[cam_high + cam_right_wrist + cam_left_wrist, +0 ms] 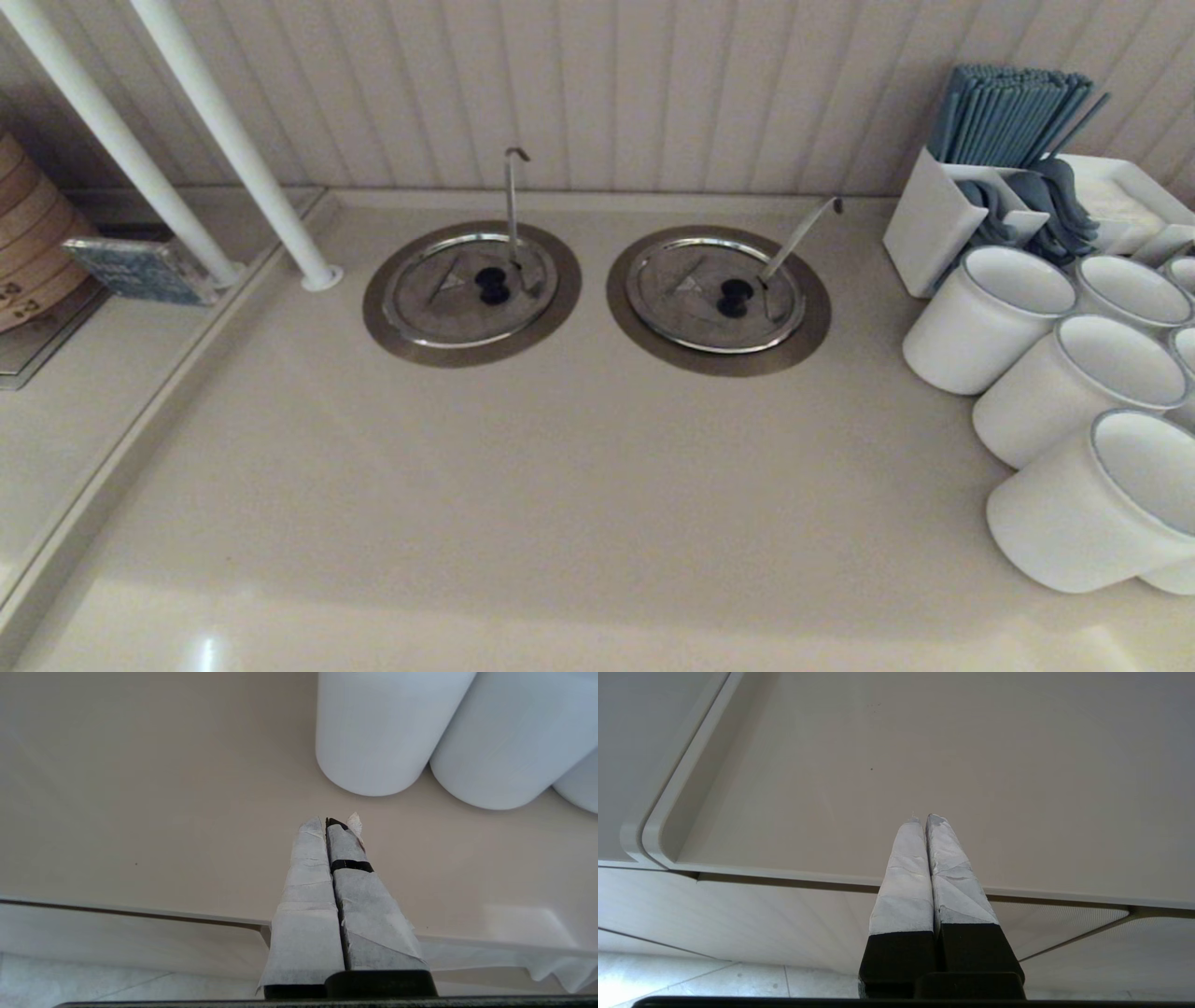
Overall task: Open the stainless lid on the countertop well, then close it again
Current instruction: Open the lid
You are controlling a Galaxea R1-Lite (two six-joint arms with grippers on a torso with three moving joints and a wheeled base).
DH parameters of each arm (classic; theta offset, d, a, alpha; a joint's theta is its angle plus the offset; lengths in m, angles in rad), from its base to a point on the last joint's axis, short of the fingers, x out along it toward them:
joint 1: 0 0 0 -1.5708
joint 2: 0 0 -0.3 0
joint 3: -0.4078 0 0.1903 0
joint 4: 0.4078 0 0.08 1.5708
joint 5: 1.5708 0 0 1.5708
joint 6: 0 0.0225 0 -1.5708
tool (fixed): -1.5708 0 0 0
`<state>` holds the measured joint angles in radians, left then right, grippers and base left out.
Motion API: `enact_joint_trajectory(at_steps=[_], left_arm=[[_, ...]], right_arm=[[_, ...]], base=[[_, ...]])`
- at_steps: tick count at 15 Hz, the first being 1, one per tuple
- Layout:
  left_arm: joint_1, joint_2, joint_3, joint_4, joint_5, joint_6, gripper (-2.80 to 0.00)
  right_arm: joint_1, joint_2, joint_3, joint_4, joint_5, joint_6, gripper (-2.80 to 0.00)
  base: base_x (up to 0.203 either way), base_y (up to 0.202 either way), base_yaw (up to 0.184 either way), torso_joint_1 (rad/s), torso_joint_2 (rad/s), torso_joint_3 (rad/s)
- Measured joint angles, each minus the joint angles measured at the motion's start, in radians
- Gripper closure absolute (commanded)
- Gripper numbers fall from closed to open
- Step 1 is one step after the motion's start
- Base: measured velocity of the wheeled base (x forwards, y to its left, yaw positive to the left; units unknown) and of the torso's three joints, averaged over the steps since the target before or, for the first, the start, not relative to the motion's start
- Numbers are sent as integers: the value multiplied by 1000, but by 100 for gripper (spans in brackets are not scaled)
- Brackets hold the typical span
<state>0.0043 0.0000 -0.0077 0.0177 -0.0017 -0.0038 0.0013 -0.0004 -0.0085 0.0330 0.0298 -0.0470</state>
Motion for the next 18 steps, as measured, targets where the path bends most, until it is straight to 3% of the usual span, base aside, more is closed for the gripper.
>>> enact_joint_trajectory(at_steps=[6, 8, 12, 18], left_arm=[[1, 0, -5, -26, 5, 3, 0], [1, 1, -61, -46, 20, 0, 0], [2, 109, -323, 82, -55, -3, 0], [-2, 661, -734, 108, -195, -51, 0]], right_arm=[[0, 0, 3, -8, -13, 9, 0], [0, 0, 4, -10, -14, 9, 0], [0, 0, 4, -10, -13, 9, 0], [0, 0, 4, -10, -13, 9, 0]], base=[[0, 0, 0, 0, 0, 0], [0, 0, 0, 0, 0, 0], [0, 0, 0, 0, 0, 0], [0, 0, 0, 0, 0, 0]])
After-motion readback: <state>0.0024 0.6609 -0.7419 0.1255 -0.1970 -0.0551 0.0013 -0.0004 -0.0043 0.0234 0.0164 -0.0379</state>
